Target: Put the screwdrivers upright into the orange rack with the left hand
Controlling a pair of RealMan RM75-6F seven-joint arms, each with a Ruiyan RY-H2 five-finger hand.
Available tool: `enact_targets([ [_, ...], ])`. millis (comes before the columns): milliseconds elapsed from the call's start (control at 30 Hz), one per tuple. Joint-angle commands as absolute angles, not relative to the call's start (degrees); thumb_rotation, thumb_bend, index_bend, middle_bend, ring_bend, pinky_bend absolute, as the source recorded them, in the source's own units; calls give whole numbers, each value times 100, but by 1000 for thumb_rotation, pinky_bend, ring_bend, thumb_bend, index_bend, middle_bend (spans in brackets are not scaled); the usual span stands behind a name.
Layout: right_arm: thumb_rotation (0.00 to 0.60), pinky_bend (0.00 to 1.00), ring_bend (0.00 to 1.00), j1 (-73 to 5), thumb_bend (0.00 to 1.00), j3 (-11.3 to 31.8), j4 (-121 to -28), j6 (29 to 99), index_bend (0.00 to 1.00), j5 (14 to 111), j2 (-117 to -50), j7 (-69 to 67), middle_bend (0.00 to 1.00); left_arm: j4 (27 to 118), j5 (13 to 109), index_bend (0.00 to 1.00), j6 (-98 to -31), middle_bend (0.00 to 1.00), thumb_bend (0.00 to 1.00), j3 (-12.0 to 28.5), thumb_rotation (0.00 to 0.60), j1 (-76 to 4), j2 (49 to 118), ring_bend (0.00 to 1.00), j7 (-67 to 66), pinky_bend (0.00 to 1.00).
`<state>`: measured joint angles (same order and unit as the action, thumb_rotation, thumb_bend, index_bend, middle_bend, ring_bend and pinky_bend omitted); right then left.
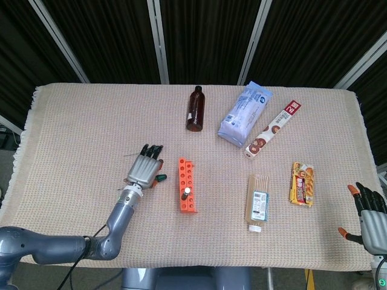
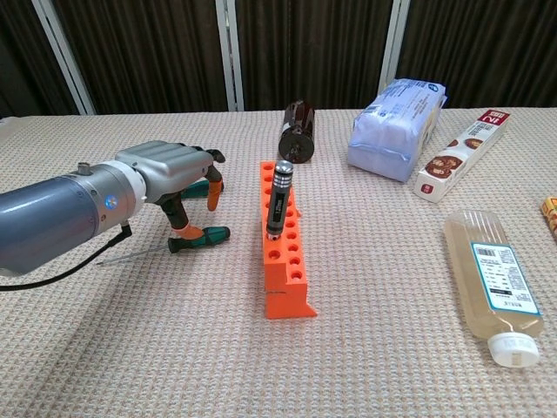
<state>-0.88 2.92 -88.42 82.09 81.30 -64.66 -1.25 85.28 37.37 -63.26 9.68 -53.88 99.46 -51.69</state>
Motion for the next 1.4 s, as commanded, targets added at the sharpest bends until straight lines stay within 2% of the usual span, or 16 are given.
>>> enact_targets([
  [33, 600, 0, 0, -80, 25, 287, -8841, 8217, 72, 8132, -6467, -126, 0, 8370, 3641, 415, -6337, 0, 241, 959, 600, -5447, 10081, 0, -5287, 0],
  [567, 600, 0, 0, -10, 25, 272, -8878, 8268, 77, 8087, -6443, -105, 0, 7773, 3595, 420, -6332, 0, 240, 1070, 600, -5560, 10666, 0, -5304, 0],
  [833, 600, 0, 0, -16, 25, 277, -8851, 8236, 78, 8073, -6451, -128, 0, 7830, 3573, 455, -6293, 0, 280, 1021, 600, -5565, 10672, 0, -5462, 0],
  [1200, 600, 0, 0, -20, 25, 287, -8817, 8209, 78, 8052, -6458, -162, 0, 7928, 3446, 465, -6261, 0, 282, 982, 600, -5571, 10607, 0, -5660, 0],
  [1400, 600, 0, 0, -27, 24, 290, -8797, 8196, 78, 8054, -6468, -178, 0, 8047, 3463, 526, -6278, 6, 306, 946, 600, -5527, 10522, 0, -5642, 0],
])
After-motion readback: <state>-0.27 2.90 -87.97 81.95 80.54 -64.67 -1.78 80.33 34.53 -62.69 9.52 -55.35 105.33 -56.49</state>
